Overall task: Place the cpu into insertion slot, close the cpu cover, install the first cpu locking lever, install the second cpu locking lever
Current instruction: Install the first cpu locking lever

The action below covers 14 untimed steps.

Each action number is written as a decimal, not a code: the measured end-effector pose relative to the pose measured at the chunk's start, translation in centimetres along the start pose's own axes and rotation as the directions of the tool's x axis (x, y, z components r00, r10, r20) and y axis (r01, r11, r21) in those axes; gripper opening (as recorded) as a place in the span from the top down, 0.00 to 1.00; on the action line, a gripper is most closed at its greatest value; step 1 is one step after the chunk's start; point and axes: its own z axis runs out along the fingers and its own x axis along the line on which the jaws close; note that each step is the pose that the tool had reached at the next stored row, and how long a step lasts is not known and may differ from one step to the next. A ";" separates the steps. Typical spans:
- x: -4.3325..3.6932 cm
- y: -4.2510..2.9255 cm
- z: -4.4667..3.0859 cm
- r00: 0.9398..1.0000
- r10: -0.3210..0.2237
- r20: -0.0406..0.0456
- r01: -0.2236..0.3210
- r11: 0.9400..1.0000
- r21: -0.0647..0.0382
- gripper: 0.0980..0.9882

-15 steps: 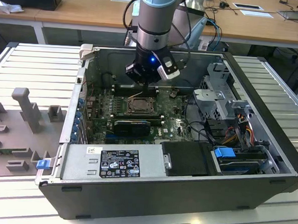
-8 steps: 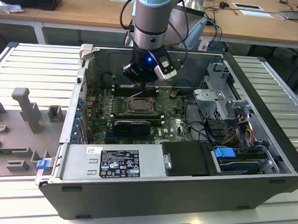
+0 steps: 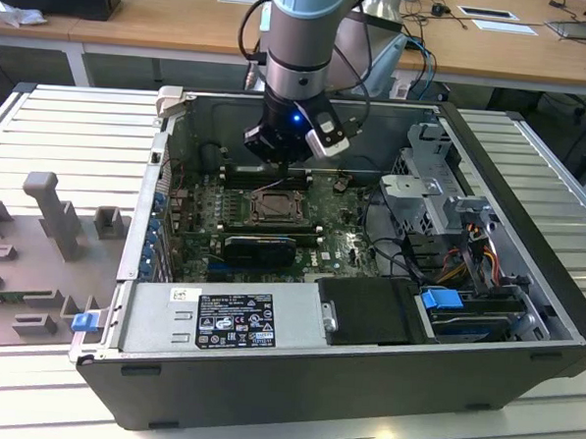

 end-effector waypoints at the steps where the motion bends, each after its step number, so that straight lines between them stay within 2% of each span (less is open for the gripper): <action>1: -0.10 -0.04 0.16 1.000 -0.004 -0.001 0.004 1.000 0.000 0.99; 4: -0.45 -0.20 0.90 1.000 -0.005 -0.001 0.005 1.000 0.000 0.99; 14: -0.66 -0.41 1.98 1.000 -0.008 -0.001 0.008 1.000 0.000 0.99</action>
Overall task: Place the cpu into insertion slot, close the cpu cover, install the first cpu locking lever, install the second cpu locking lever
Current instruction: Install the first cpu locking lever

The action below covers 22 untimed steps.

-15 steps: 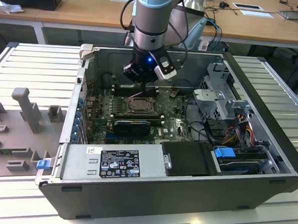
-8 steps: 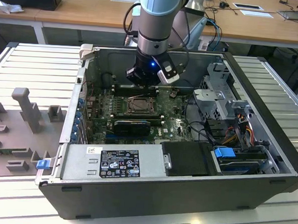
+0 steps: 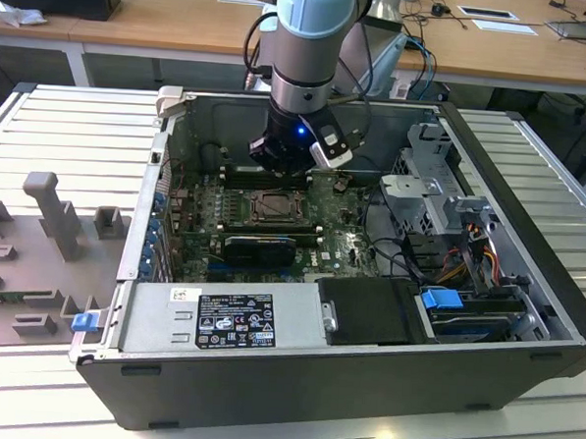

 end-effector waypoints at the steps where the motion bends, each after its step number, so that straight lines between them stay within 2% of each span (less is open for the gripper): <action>1: 0.00 -0.01 0.06 1.000 0.000 0.000 0.000 1.000 0.000 0.99; 8: -0.06 -0.06 0.29 1.000 0.000 0.000 0.000 1.000 0.001 0.99; 16: -0.06 -0.03 0.01 1.000 0.000 0.000 0.000 1.000 0.001 0.99; 22: -0.06 -0.06 0.15 1.000 0.000 -0.002 0.000 1.000 0.011 0.99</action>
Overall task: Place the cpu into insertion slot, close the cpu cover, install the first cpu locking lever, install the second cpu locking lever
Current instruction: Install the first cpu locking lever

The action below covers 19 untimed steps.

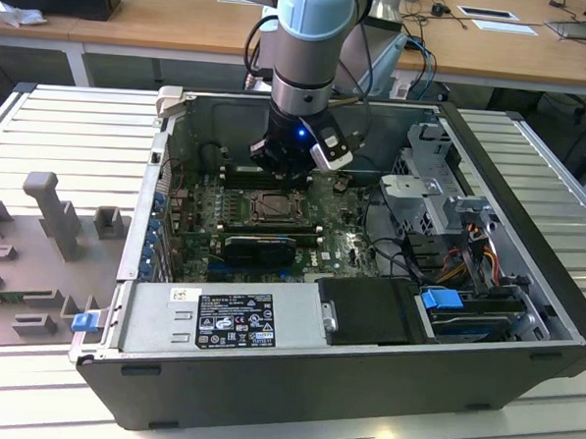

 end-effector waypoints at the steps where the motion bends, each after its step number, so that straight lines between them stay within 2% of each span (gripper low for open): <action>1: 0.00 0.00 0.03 1.000 0.000 0.000 0.000 1.000 0.002 0.99; 5: 0.00 -0.01 0.10 1.000 0.000 -0.001 0.000 1.000 0.008 0.99; 15: -0.01 -0.01 0.16 1.000 0.000 -0.001 0.000 1.000 0.010 0.99; 16: -0.01 0.01 0.03 1.000 0.000 -0.001 0.000 1.000 0.010 0.99; 19: -0.02 0.18 -1.11 1.000 0.000 -0.001 0.000 1.000 0.011 0.99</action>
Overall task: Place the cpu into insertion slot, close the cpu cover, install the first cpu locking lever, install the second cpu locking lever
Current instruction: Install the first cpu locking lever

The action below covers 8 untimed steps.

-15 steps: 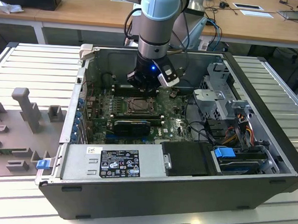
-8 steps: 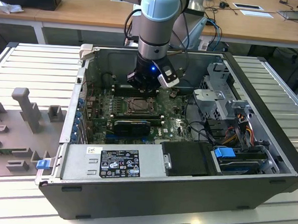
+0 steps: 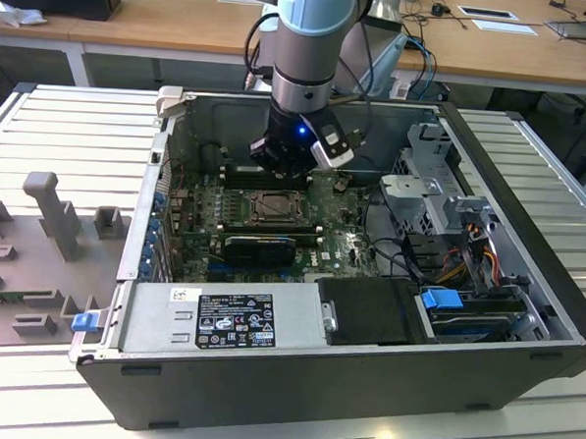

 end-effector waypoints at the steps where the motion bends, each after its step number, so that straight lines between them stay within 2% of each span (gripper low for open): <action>1: 0.00 0.04 -0.28 1.000 0.000 0.000 0.000 1.000 0.000 0.99; 2: -0.01 0.08 -0.54 1.000 0.000 0.000 0.000 1.000 0.001 0.99; 8: 0.02 -0.25 -0.60 1.000 0.000 0.000 0.000 1.000 0.002 0.99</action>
